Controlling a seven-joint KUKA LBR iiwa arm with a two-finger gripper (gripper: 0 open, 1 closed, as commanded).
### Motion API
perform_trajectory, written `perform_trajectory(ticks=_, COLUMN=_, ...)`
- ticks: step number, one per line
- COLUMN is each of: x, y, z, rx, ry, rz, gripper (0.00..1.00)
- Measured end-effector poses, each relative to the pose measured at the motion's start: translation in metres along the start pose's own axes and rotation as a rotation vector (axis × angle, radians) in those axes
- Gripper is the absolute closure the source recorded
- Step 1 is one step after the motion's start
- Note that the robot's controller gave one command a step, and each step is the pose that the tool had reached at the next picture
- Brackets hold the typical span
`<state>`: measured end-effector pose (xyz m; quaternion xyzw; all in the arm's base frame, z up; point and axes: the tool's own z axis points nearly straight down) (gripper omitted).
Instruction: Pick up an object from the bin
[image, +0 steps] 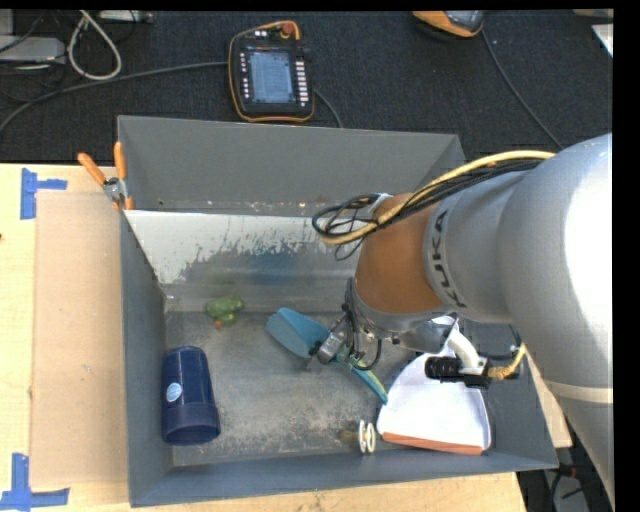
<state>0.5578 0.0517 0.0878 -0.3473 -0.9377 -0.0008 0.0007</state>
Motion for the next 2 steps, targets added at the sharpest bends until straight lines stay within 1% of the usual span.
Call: perform_trajectory(ticks=2, x=0.0006, y=-0.0006, z=-0.0092, rx=0.001, ry=0.002, rz=-0.002, gripper=1.0)
